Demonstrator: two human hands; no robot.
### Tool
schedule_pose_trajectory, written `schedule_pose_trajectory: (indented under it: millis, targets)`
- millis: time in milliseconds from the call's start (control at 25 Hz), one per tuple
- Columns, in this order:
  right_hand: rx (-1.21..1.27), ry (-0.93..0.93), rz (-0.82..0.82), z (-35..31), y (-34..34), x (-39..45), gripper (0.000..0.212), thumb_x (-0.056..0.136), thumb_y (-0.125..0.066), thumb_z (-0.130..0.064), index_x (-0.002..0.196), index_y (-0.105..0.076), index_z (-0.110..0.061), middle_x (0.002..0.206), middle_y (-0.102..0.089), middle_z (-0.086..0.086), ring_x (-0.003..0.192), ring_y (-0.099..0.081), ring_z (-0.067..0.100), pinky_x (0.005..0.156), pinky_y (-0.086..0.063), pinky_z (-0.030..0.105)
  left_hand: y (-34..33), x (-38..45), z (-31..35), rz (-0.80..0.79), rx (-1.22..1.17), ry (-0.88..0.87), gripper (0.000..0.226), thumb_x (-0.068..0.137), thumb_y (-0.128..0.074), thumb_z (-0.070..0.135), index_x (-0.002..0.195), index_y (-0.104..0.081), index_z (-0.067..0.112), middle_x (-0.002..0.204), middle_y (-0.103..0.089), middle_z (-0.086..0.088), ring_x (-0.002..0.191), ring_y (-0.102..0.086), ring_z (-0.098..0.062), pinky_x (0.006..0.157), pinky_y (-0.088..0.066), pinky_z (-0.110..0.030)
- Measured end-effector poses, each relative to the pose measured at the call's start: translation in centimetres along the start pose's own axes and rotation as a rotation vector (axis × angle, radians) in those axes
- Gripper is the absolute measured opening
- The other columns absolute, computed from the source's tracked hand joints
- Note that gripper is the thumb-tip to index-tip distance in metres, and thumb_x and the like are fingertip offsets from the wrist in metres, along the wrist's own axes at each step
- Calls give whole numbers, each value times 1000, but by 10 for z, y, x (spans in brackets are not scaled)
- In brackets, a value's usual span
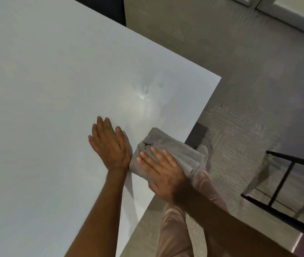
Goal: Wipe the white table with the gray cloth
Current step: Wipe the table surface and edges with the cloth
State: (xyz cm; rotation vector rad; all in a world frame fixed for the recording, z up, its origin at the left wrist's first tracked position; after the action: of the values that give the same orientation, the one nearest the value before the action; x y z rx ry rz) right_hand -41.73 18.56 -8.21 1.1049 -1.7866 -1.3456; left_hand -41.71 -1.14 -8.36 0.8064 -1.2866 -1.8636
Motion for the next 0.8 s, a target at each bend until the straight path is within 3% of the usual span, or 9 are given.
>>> schedule_pose_trajectory:
  millis: [80, 200, 360, 560, 800]
  targets:
    - [-39, -7, -57, 40, 4, 39, 70, 99, -49, -44, 166, -33, -30, 174, -34, -2, 164, -24, 28, 132, -9, 63, -2, 0, -1, 15, 16, -5, 58, 108, -31, 40, 155, -44, 8, 168, -37, -13, 156, -31, -37, 127, -21, -59]
    - [-130, -161, -34, 113, 22, 113, 71, 100, -40, -56, 166, -28, -35, 177, -26, -2, 165, -17, 36, 122, -7, 79, -9, -1, -2, 15, 98, -9, 62, 107, -32, 47, 159, -36, 13, 171, -31, -10, 158, -26, -35, 128, -19, -60]
    - [-144, -387, 1, 159, 36, 157, 73, 101, -32, -60, 168, -18, -35, 179, -17, 4, 164, -12, 44, 122, -12, 79, -18, -1, 1, -10, 200, -29, 71, 106, -17, 58, 165, -23, 18, 175, -20, -7, 161, -19, -32, 128, -14, -61]
    - [-127, -154, -52, 71, 5, 105, 76, 102, -32, -54, 171, -8, -31, 181, -3, 6, 166, -6, 40, 126, -9, 72, -16, -1, 0, -5, 182, -26, 65, 110, -14, 50, 165, -23, 17, 175, -22, -8, 161, -20, -33, 128, -16, -63]
    - [-79, 12, -37, 87, 13, 178, 66, 104, -36, -50, 167, -26, -35, 178, -24, 1, 164, -19, 37, 124, -14, 71, -16, 1, 2, -14, 197, -29, 66, 109, -15, 50, 165, -26, 16, 174, -23, -8, 161, -22, -33, 128, -17, -62]
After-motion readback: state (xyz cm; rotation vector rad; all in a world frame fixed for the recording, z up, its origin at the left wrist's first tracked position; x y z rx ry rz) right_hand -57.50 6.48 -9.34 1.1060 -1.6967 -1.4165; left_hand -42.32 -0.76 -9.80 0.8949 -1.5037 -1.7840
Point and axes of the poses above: each hand's wrist, its own x-axis towards the middle knuckle, its own y-axis out of the back of the hand, z = x × y, the point moved 9 cm from there along x, towards the middle knuckle
